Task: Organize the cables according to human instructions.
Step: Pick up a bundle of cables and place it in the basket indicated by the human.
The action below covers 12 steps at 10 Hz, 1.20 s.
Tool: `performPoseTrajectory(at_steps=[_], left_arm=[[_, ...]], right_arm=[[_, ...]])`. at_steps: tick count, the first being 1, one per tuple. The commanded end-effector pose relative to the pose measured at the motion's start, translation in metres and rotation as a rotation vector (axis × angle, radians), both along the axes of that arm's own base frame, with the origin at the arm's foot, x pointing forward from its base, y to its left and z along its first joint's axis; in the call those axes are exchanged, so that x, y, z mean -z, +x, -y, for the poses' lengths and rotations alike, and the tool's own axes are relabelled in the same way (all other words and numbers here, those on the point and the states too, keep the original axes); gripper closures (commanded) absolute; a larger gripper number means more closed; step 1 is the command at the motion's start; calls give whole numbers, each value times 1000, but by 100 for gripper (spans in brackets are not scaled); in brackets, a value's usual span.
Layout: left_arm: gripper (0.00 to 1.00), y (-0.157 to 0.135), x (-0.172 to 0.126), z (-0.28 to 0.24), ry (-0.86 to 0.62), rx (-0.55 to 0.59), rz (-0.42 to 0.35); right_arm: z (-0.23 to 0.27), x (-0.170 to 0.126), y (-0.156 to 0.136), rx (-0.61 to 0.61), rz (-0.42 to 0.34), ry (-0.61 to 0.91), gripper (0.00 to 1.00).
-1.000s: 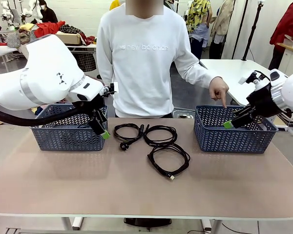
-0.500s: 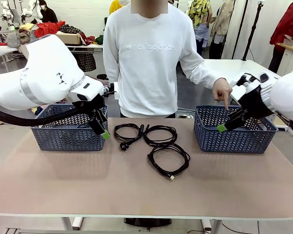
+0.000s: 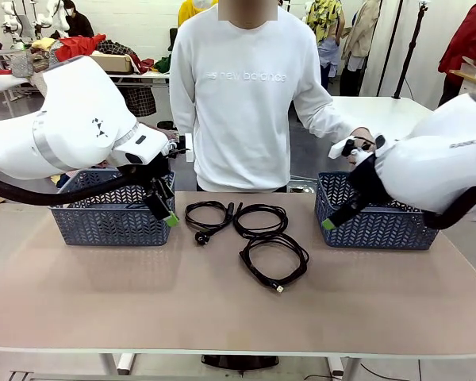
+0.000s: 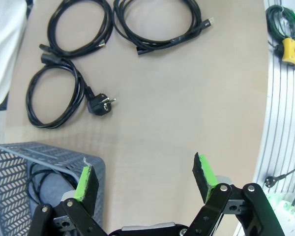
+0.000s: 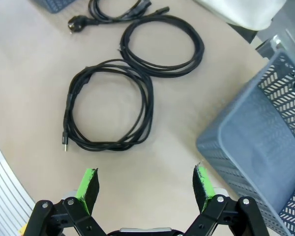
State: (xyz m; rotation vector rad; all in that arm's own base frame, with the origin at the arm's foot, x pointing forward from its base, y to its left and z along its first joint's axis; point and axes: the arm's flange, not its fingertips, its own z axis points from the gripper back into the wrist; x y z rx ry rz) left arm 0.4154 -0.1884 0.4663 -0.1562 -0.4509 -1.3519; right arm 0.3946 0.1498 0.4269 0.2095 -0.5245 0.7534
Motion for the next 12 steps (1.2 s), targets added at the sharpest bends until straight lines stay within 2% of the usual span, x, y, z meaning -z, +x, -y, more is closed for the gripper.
performPoseTrajectory(at_steps=[1,5,12], left_arm=[[0,0,0,-1,0,-2,-1],[0,0,0,-1,0,-2,-1],[0,0,0,-1,0,-2,-1]], right_arm=[[-26,4,6,14,-32,0,0],[-59,20,9,-8,-62,-31,0],[-61,23,4,-40,-47,-58,0]])
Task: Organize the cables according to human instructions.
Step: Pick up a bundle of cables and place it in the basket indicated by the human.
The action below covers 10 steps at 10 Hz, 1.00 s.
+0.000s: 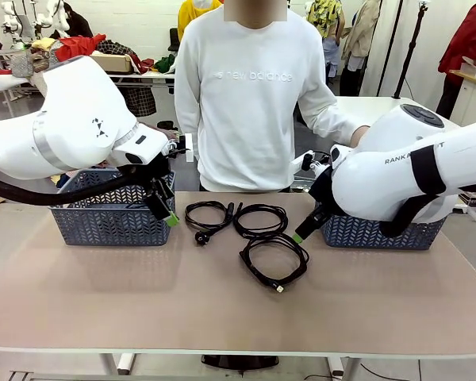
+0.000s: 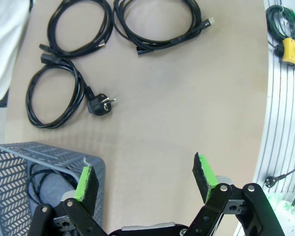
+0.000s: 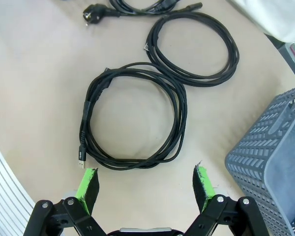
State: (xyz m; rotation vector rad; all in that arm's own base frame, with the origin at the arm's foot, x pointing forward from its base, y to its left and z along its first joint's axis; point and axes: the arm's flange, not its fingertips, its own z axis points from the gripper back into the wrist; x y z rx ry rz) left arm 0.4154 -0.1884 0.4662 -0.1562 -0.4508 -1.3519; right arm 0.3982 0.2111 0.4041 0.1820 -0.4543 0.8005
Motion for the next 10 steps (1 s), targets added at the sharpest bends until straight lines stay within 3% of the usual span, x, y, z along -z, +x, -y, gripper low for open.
performPoseTrajectory(at_steps=[1,4,10], left_arm=[[0,0,0,-1,0,-2,-1],[0,0,0,-1,0,-2,-1],[0,0,0,-1,0,-2,-1]], right_arm=[[-7,3,4,12,-48,28,0],[-32,17,13,49,-146,62,0],[-100,68,25,25,-191,-32,0]])
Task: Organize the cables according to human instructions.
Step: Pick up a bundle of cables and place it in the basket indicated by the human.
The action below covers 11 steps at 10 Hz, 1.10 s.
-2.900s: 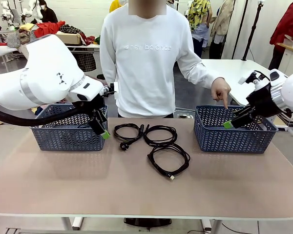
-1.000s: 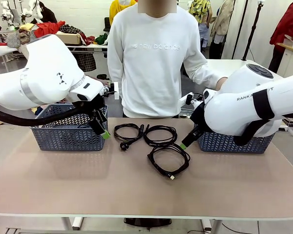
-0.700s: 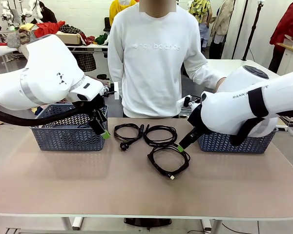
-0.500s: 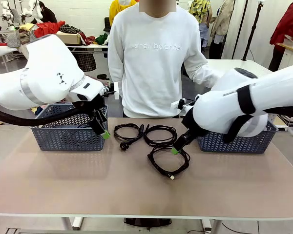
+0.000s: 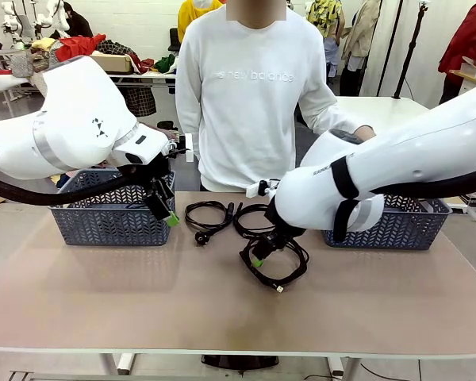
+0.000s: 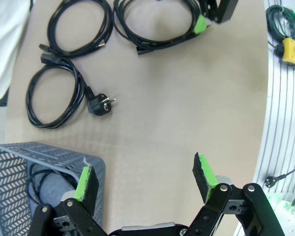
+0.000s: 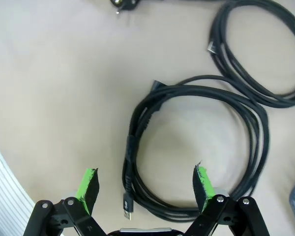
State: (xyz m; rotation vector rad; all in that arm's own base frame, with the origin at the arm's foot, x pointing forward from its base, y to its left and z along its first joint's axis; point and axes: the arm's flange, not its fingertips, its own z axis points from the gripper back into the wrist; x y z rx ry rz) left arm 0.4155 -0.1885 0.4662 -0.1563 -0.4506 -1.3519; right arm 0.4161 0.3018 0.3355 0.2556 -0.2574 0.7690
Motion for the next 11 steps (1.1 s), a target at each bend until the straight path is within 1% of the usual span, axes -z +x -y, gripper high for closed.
performPoseTrajectory(at_steps=[1,4,7,11], left_arm=[[0,0,0,-1,0,-2,-1],[0,0,0,-1,0,-2,-1],[0,0,0,-1,0,-2,-1],[0,0,0,-1,0,-2,-1]], right_arm=[[-15,5,9,15,16,-38,0],[-26,23,9,-13,-12,-78,0],[-34,30,11,-28,-23,-103,0],[-39,34,13,-34,-21,-132,0]])
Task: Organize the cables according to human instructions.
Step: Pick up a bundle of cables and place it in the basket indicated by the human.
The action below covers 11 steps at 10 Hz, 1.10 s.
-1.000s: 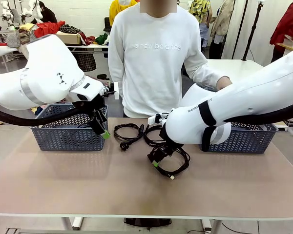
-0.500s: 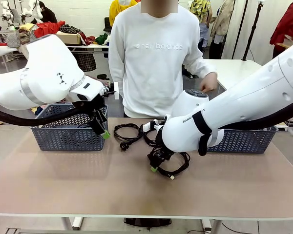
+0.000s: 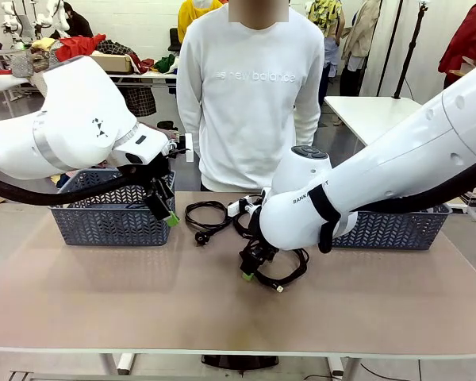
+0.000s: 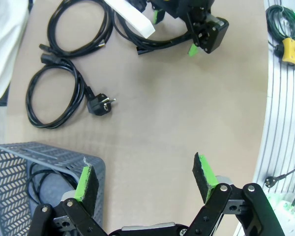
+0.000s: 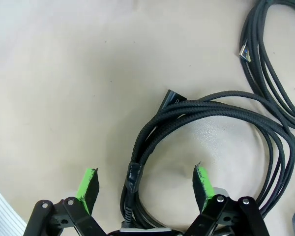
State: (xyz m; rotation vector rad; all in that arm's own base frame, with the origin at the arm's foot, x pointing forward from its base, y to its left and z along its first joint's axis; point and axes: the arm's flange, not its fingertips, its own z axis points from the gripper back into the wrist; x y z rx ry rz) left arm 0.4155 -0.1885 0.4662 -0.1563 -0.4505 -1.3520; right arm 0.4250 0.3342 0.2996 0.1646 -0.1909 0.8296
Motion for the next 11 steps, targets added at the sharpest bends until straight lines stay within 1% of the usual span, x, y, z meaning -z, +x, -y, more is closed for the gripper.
performPoseTrajectory(at_steps=[1,2,3,4,5,6,7,8,9,10,11], left_arm=[[0,0,0,-1,0,-2,-1],[0,0,0,-1,0,-2,-1],[0,0,0,-1,0,-2,-1],[0,0,0,-1,0,-2,-1],[0,0,0,-1,0,-2,-1],[0,0,0,-1,0,-2,-1],[0,0,0,-1,0,-2,-1],[0,0,0,-1,0,-2,-1],[0,0,0,-1,0,-2,-1],[0,0,0,-1,0,-2,-1],[0,0,0,-1,0,-2,-1]], right_arm=[[-8,-1,5,20,-10,-33,0],[-9,1,5,20,-12,-40,0],[-11,2,4,11,-10,-46,13],[-12,3,5,12,-15,-49,19],[-13,2,5,12,-14,-51,32],[-14,2,5,10,-14,-54,38],[-15,2,6,9,-14,-52,51],[-15,2,6,11,-12,-51,57],[-15,2,6,10,-14,-52,71],[-15,3,6,10,-25,-52,77],[-15,4,5,7,-34,-48,90]])
